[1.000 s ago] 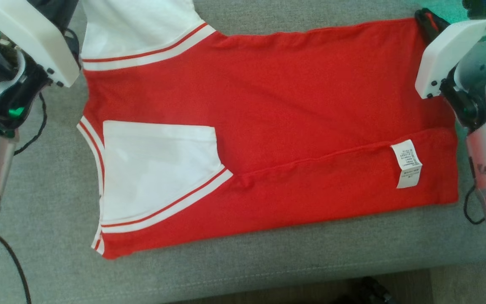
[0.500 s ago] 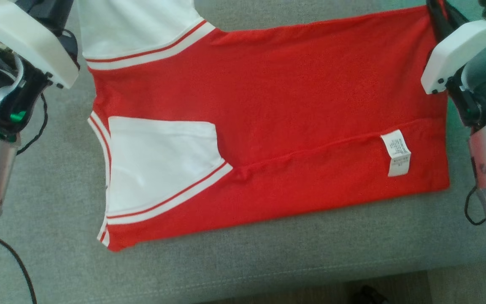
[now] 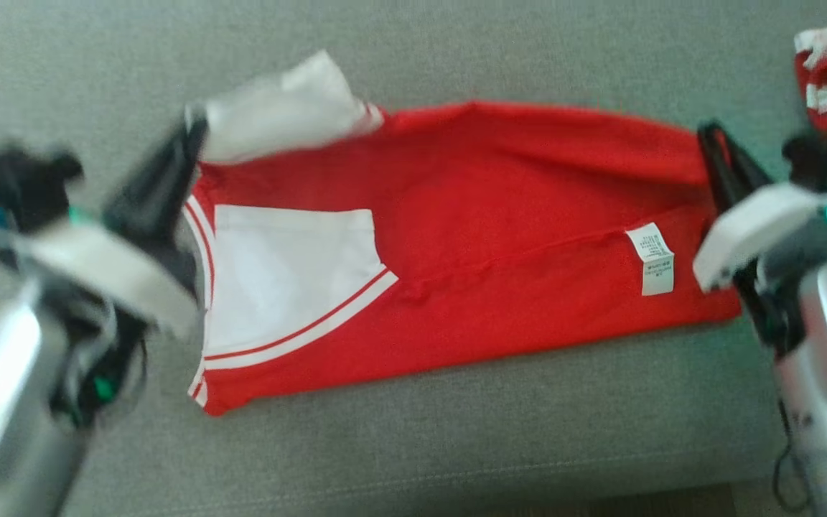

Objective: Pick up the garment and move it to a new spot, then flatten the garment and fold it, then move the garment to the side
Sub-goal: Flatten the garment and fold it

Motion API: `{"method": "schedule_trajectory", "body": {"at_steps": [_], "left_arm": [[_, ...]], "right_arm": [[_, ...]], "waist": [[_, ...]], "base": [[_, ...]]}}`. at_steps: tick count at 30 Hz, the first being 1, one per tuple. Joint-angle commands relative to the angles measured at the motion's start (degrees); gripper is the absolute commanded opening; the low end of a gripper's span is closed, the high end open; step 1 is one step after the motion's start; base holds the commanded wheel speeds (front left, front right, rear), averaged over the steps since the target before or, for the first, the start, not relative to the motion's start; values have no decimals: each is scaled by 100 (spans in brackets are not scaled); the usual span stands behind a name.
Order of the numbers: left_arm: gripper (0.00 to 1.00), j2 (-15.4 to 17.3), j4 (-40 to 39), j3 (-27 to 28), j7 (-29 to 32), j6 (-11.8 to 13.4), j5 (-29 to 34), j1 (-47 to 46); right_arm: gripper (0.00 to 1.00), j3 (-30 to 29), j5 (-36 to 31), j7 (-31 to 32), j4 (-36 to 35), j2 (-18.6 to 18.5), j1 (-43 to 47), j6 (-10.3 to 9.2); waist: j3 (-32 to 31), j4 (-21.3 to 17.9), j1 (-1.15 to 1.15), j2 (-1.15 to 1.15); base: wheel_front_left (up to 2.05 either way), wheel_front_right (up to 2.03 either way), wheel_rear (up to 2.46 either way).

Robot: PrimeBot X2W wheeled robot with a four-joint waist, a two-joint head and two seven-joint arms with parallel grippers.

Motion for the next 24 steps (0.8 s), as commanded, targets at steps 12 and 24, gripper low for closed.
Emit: {"method": "schedule_trajectory", "body": {"at_steps": [12, 24], "left_arm": [[0, -66, -1014, 92, -589, 553, -277, 1824], [0, -430, -607, -113, -936, 533, -442, 2299]], "right_arm": [[0, -623, -104, 226, -960, 120, 1114, 37], [0, -822, -156, 344, -1178, 196, 1605, 37]], "waist": [[-392, 207, 0, 0], [-442, 277, 0, 0]], "base": [[0, 0, 0], [0, 0, 0]]}}
